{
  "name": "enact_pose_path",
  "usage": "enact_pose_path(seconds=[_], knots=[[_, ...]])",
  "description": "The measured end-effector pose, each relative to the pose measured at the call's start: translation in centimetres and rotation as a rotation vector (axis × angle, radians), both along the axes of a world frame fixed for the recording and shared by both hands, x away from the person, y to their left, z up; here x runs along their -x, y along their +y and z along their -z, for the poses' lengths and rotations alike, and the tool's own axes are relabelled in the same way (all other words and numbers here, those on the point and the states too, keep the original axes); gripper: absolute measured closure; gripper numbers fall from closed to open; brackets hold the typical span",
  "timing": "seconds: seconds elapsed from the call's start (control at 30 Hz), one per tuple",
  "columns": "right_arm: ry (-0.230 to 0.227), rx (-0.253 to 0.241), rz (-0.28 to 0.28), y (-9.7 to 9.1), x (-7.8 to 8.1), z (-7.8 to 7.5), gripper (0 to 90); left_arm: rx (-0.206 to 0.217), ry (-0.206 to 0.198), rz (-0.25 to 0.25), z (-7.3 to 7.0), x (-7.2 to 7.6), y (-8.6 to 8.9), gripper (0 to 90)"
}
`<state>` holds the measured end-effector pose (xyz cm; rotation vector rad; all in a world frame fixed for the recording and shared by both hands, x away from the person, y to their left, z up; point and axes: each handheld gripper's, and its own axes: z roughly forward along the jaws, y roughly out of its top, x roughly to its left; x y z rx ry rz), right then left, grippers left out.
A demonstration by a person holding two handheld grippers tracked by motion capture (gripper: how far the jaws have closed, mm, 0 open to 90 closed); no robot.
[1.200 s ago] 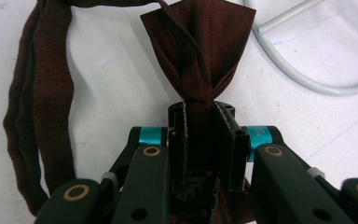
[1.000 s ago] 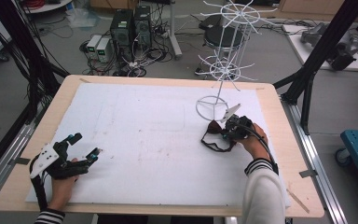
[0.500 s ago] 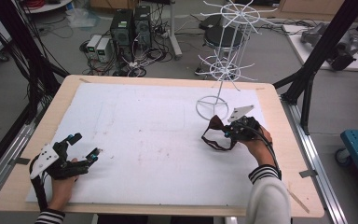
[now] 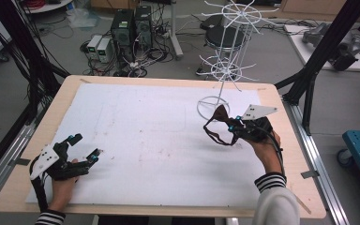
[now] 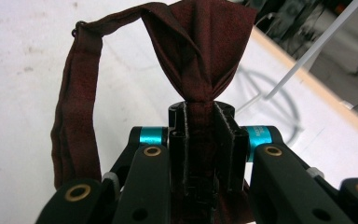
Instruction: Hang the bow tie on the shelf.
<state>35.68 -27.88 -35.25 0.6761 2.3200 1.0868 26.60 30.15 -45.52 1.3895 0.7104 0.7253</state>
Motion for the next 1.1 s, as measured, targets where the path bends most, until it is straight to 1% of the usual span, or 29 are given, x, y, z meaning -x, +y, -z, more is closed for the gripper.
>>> enact_pose_path(seconds=[0.03,0.07,0.1,0.13,0.17,0.2,0.23,0.27,0.3,0.33,0.37,0.4,0.47,0.5,0.53,0.57,0.6,0.67,0.73,0.77,0.8,0.83,0.93,1.1], knots=[[-0.019,-0.027,-0.009,-0.1,0.3,-0.4,77.1,0.0,0.0,0.0,0.0,0.0,0.0,10.7],[-0.025,-0.04,-0.007,-0.1,0.4,-0.5,77.1,0.0,0.001,0.0,0.0,0.0,0.0,10.7],[-0.025,-0.04,-0.007,-0.1,0.4,-0.5,77.1,0.0,0.001,0.0,0.0,0.0,0.0,10.7],[-0.027,-0.064,0.003,-0.2,0.7,-0.7,77.1,0.0,0.001,0.001,0.0,0.0,0.0,10.7],[-0.027,-0.064,0.003,-0.2,0.7,-0.7,77.1,0.002,0.001,0.0,0.0,0.0,0.0,10.7],[-0.04,-0.076,0.005,-0.3,0.7,-0.8,77.1,0.002,0.001,0.0,0.0,0.0,0.0,10.7],[-0.032,-0.101,0.019,-0.3,1.0,-1.0,77.1,0.0,0.0,0.0,0.0,0.0,0.0,10.7],[-0.043,-0.118,0.014,-0.4,1.1,-1.2,77.1,-0.003,-0.001,0.001,0.0,0.0,0.0,10.7],[-0.043,-0.118,0.014,-0.4,1.1,-1.2,77.1,-0.003,-0.002,0.001,0.0,0.0,0.0,10.7],[-0.058,-0.152,0.019,-0.3,1.6,-1.5,77.2,-0.003,-0.002,0.002,0.0,0.0,0.0,10.7],[-0.058,-0.152,0.019,-0.3,1.6,-1.5,77.2,-0.003,-0.001,0.002,0.0,0.0,0.0,10.7],[-0.085,-0.188,0.018,-0.5,1.9,-1.9,77.2,-0.003,-0.001,0.002,0.0,0.0,0.0,10.7],[-0.097,-0.211,0.027,-0.6,2.2,-2.2,77.1,-0.001,-0.001,0.001,0.0,0.0,0.0,10.7],[-0.097,-0.211,0.027,-0.6,2.2,-2.2,77.1,-0.002,-0.001,0.0,0.0,0.0,0.0,10.7],[-0.116,-0.25,0.028,-1.0,2.5,-2.5,77.1,-0.005,-0.001,0.001,0.0,0.0,0.0,10.7],[-0.116,-0.25,0.028,-1.0,2.5,-2.5,77.1,-0.006,0.0,0.0,0.0,0.0,0.0,10.7],[-0.126,-0.292,0.038,-1.3,2.7,-2.8,77.2,-0.006,0.0,0.0,0.0,0.0,0.0,10.7],[-0.13,-0.303,0.056,-1.5,3.0,-3.1,77.1,-0.005,0.001,0.0,0.0,0.0,0.0,10.7],[-0.149,-0.302,0.072,-1.7,3.1,-3.5,77.2,-0.006,0.001,0.0,0.0,0.0,0.0,10.7],[-0.149,-0.302,0.072,-1.7,3.1,-3.5,77.2,-0.006,0.001,0.0,0.0,0.0,0.0,10.7],[-0.162,-0.312,0.085,-1.8,3.2,-3.8,77.2,-0.006,0.002,0.0,0.0,0.0,0.0,10.7],[-0.15,-0.317,0.101,-1.8,3.3,-3.9,77.1,-0.004,0.002,0.001,0.0,0.0,0.0,10.7],[-0.175,-0.309,0.121,-1.9,3.2,-4.3,77.2,-0.005,0.002,0.0,0.0,0.0,0.0,10.7],[-0.195,-0.317,0.152,-2.0,2.9,-4.8,77.1,-0.003,0.001,-0.002,0.0,0.0,0.0,10.7]])
